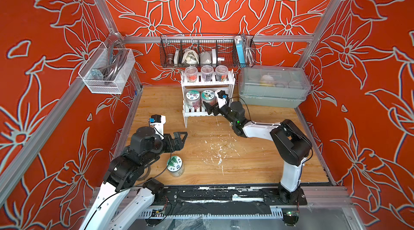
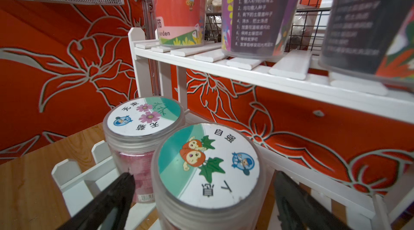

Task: Place the seed container on the shelf
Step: Place the seed jar on the shelf, then pick up the seed jar at the center of the board.

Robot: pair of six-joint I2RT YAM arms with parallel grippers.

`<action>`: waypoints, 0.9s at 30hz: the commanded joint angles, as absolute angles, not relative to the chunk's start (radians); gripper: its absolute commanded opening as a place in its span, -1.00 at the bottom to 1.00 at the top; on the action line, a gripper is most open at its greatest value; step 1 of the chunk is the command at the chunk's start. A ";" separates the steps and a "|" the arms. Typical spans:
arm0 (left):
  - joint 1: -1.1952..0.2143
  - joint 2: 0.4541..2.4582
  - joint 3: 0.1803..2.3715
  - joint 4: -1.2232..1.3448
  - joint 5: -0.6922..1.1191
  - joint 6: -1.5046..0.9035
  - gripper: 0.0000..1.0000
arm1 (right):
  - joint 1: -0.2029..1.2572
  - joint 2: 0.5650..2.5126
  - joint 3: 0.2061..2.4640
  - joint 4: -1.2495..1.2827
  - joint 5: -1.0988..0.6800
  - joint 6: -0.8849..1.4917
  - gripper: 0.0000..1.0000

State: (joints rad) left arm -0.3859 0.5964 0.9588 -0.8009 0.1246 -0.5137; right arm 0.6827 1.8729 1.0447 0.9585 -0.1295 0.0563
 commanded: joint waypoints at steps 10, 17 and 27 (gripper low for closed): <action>-0.380 0.648 0.984 -0.865 0.126 -0.470 0.98 | 0.673 1.664 0.926 0.735 -0.217 0.046 1.00; -0.381 0.730 1.028 -0.957 0.109 -0.440 0.98 | 0.671 1.490 0.960 0.288 -0.351 0.118 0.98; -0.420 0.807 0.991 -1.067 0.096 -0.507 0.98 | 0.672 1.344 0.985 -0.136 -0.481 0.288 0.97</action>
State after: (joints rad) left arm -0.4015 0.8005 1.0077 -1.0126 0.1101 -0.4770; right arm 0.6743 1.3506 0.9531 0.0803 -0.4206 0.2062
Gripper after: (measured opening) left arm 0.989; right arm 0.987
